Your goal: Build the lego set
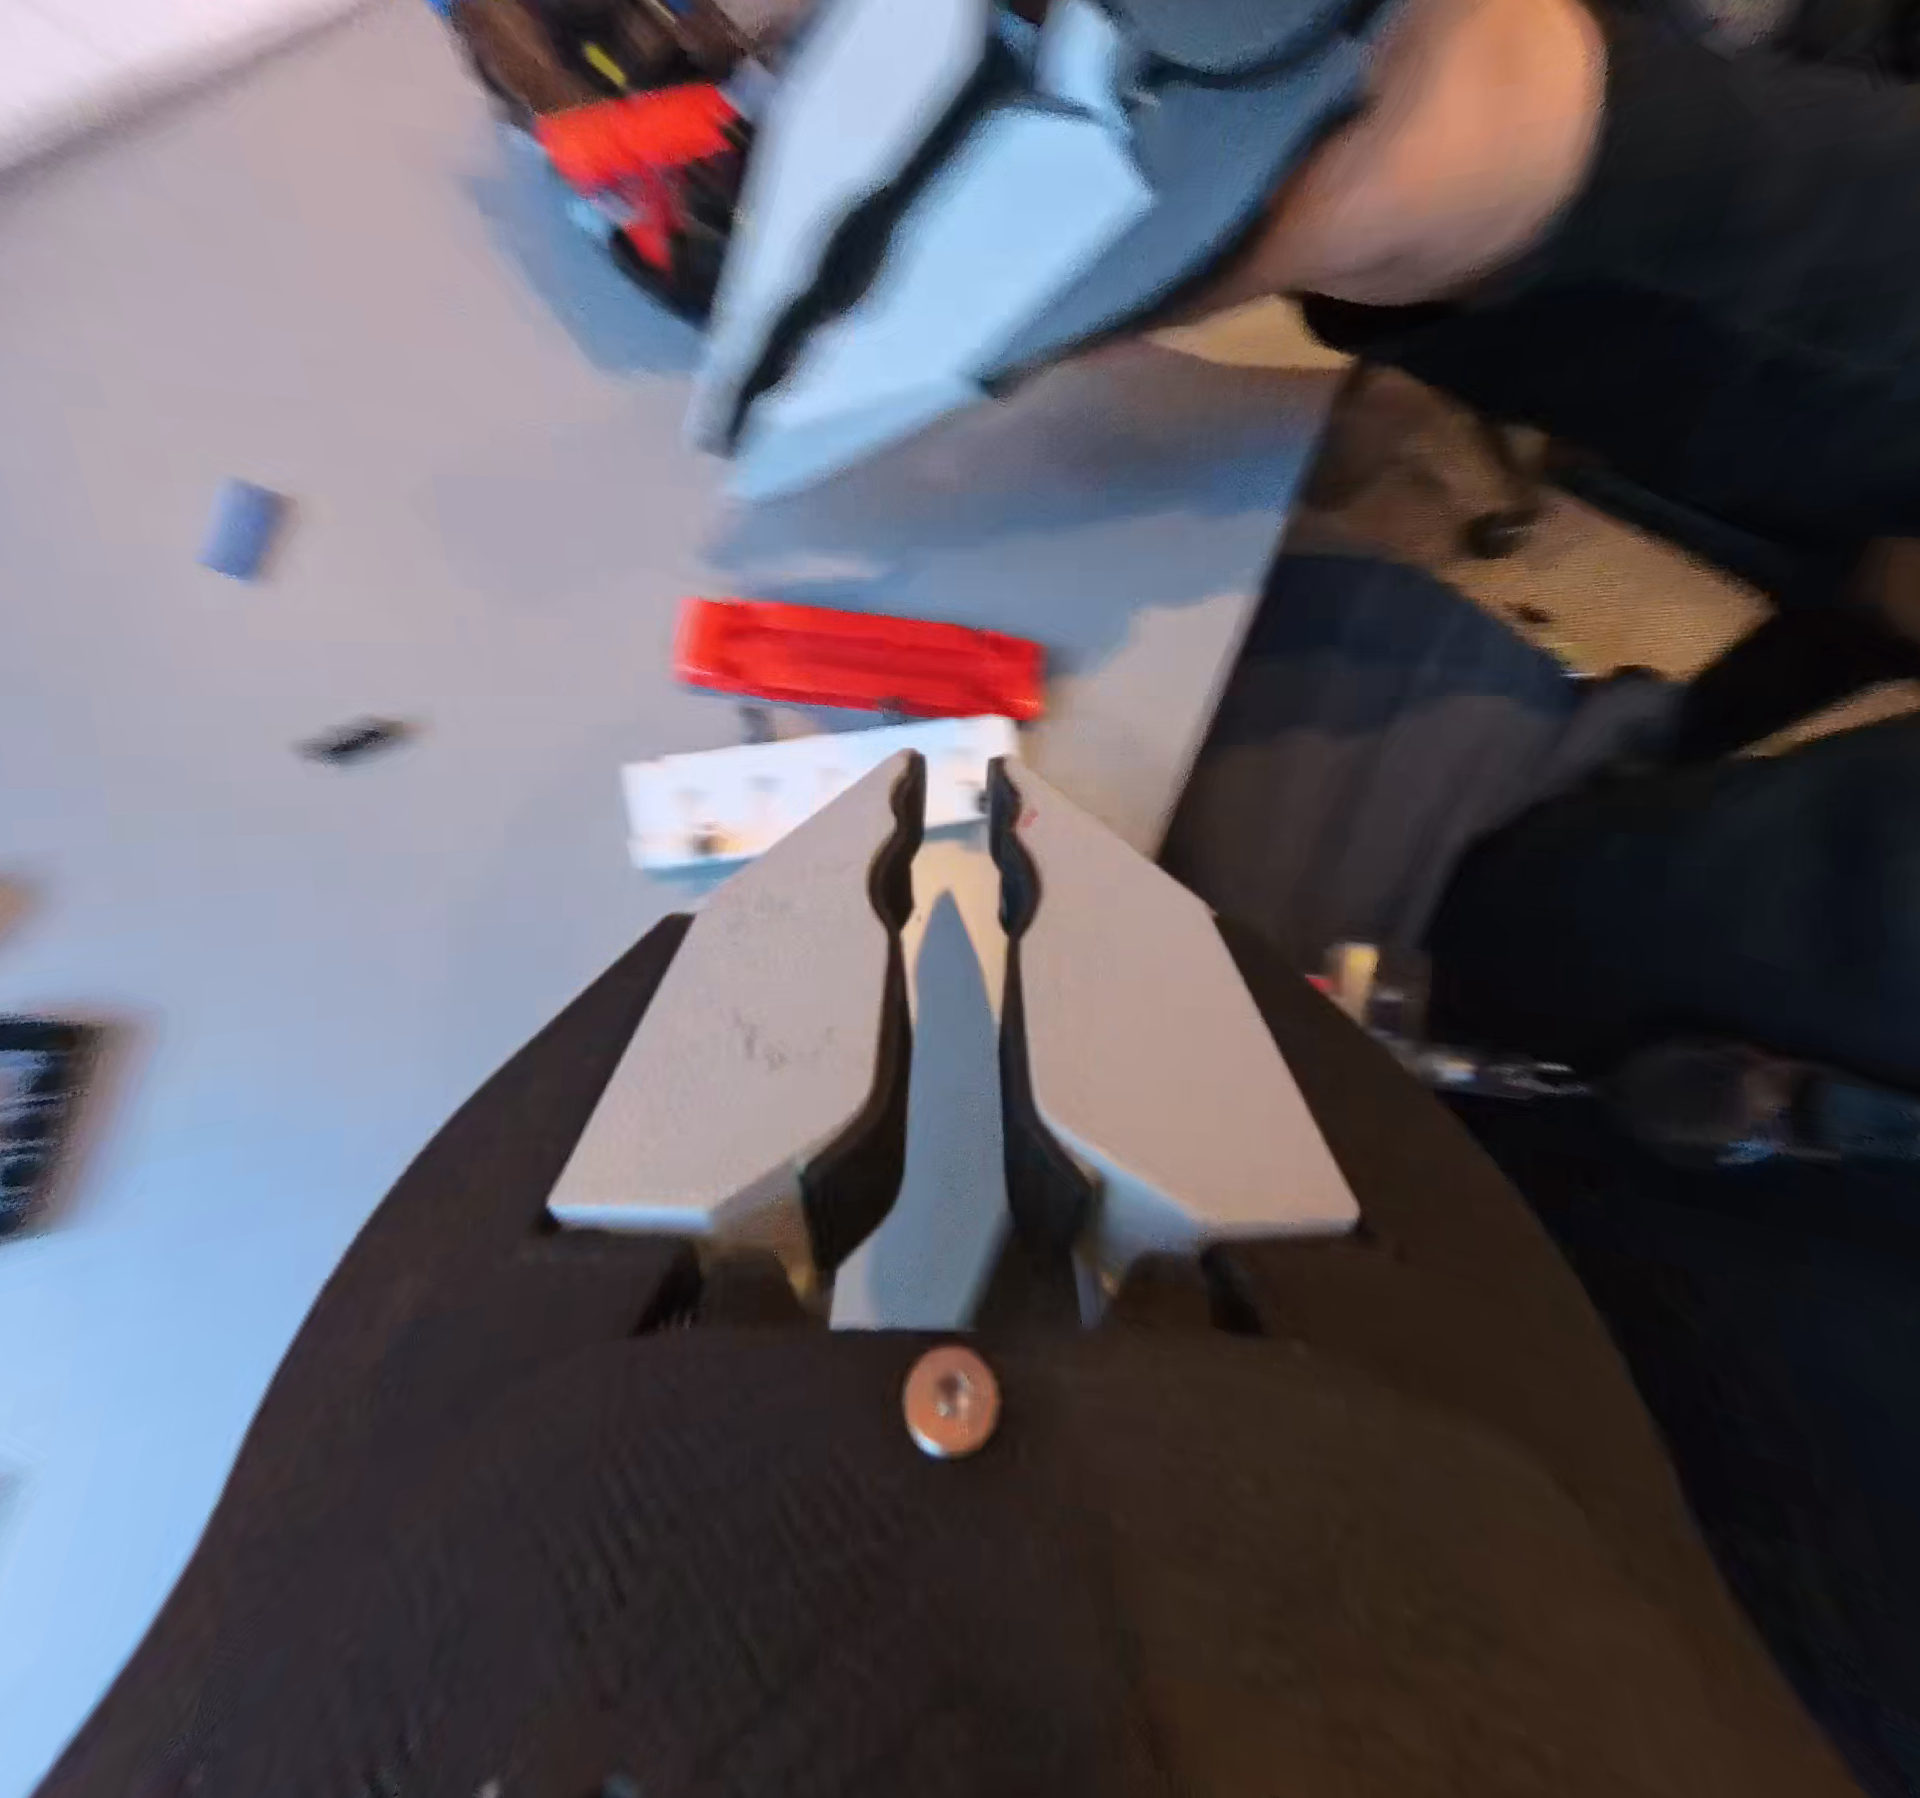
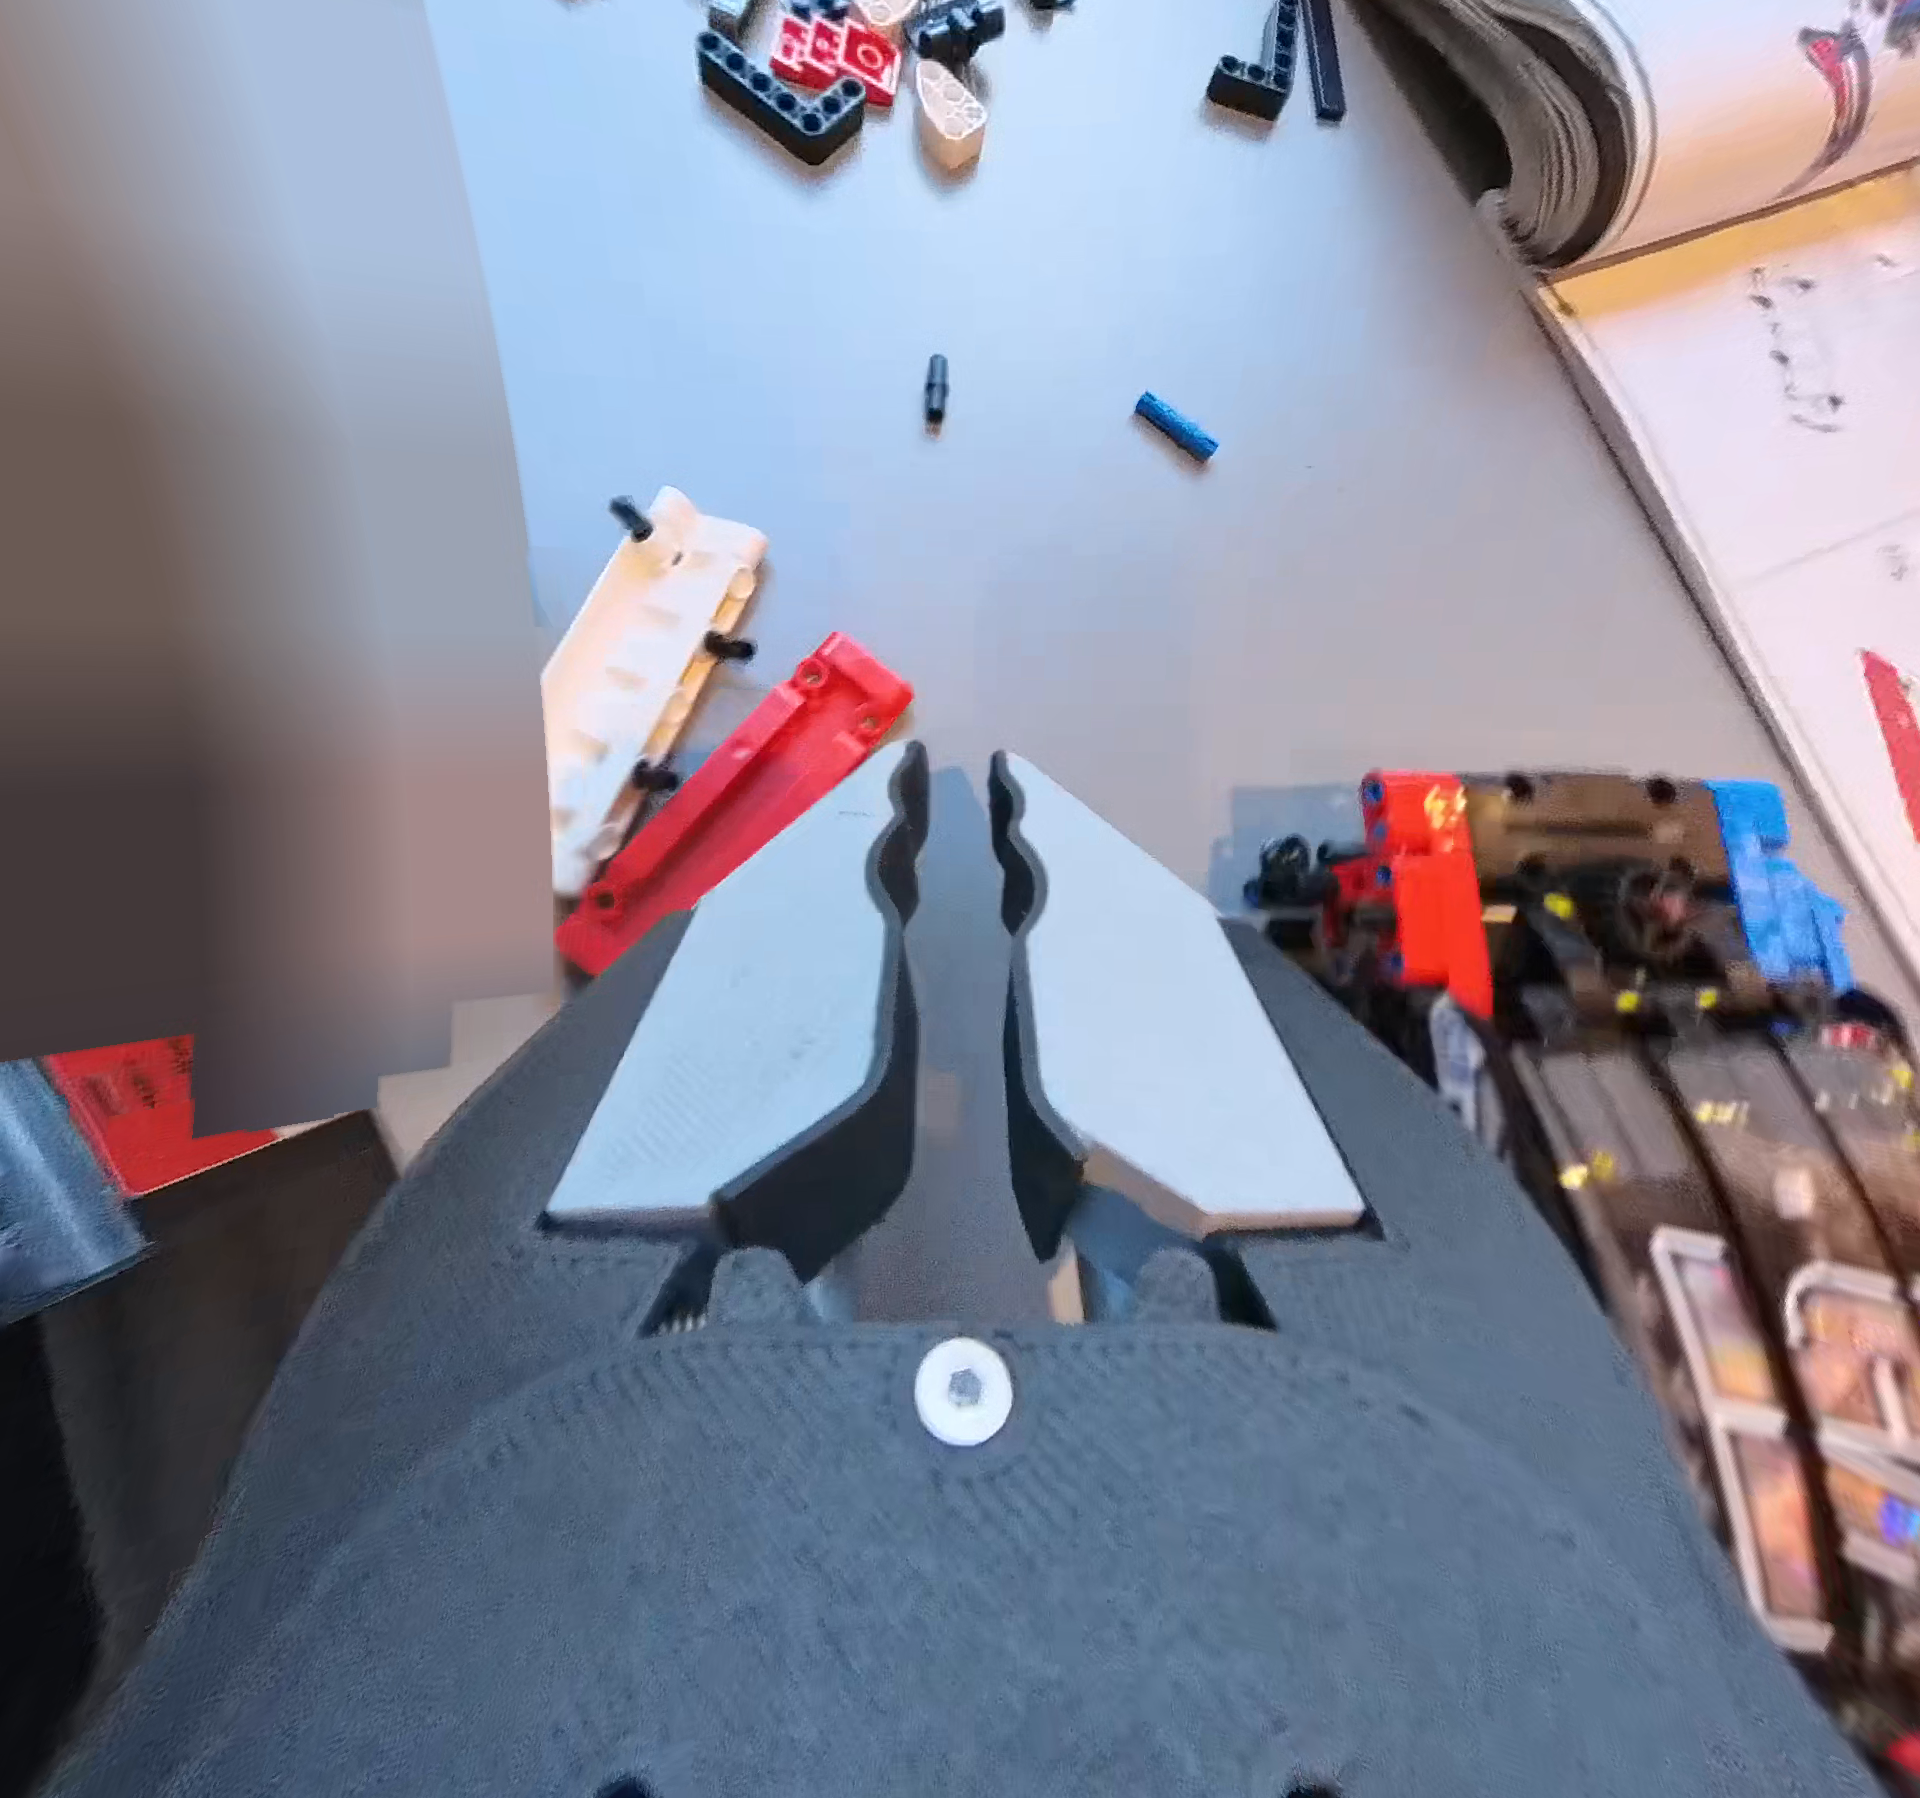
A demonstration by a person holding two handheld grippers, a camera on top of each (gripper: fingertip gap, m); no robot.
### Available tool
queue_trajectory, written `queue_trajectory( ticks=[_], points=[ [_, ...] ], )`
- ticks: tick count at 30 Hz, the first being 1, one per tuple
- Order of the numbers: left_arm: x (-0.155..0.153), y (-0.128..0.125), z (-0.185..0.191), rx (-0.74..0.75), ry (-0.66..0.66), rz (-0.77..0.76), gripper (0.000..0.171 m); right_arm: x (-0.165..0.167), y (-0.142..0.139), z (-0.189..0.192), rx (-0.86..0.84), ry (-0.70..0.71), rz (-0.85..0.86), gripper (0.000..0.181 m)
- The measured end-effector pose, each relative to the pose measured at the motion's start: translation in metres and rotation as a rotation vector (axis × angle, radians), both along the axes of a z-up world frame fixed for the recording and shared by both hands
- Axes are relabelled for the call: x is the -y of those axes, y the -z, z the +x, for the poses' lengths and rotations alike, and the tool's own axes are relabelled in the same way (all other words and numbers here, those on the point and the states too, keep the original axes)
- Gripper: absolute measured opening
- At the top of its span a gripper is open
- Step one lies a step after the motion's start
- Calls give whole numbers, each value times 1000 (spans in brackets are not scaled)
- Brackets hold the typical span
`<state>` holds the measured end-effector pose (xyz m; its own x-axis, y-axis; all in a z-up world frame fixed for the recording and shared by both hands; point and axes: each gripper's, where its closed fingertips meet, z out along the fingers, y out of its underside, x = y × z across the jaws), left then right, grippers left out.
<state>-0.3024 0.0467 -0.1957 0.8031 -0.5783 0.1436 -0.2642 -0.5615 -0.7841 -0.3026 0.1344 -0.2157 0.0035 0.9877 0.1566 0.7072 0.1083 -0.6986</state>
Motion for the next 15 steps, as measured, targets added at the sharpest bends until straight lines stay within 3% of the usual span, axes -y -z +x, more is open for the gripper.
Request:
queue_trajectory(
  ticks=[2, 4, 8, 11, 15],
  points=[
    [-20, -19, -27, -118, -5, 102, 10, 15, -2, 16, -4, 27, -26, 22],
    [-39, -26, -32, -162, 92, 126, 12, 35, 0, 29, -14, 36, -65, 26],
    [-61, 3, -15, -213, 421, 5, 18, 57, 6, 41, -12, 16, -26, 26],
    [-79, 21, -16, -318, 540, 26, 14, 56, 10, 38, 12, -11, -11, 26],
    [-74, 29, -12, -279, 621, -24, 9, 50, 20, 32, 65, -56, 20, 22]
  ],
)
